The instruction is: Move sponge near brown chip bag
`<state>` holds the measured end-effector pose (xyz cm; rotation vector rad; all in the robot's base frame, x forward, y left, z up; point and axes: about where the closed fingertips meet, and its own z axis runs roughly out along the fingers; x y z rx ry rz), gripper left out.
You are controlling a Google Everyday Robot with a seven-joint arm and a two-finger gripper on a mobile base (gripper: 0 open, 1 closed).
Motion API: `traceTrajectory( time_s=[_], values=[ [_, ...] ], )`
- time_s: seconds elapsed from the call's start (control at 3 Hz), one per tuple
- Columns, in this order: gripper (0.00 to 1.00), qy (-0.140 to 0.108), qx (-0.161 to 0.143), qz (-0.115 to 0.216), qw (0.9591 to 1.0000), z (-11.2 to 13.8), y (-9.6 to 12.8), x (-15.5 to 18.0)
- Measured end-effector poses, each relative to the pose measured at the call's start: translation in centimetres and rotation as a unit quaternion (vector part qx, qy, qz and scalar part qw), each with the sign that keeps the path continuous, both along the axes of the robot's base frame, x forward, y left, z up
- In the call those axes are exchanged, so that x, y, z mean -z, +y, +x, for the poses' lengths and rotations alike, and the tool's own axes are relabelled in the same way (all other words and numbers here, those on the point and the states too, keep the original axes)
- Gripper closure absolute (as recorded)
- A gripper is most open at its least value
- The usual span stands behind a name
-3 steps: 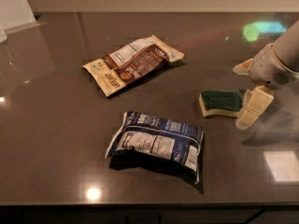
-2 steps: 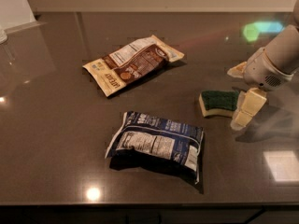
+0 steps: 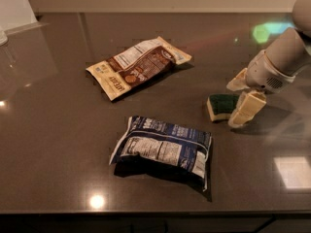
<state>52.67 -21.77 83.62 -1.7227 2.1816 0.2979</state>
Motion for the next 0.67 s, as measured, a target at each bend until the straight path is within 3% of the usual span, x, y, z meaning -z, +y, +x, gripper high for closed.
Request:
traceTrajectory(
  time_s=[0.67],
  values=[
    [0.72,-0.007,-0.004,0.003,1.0,0.8,1.2,-2.1]
  ],
)
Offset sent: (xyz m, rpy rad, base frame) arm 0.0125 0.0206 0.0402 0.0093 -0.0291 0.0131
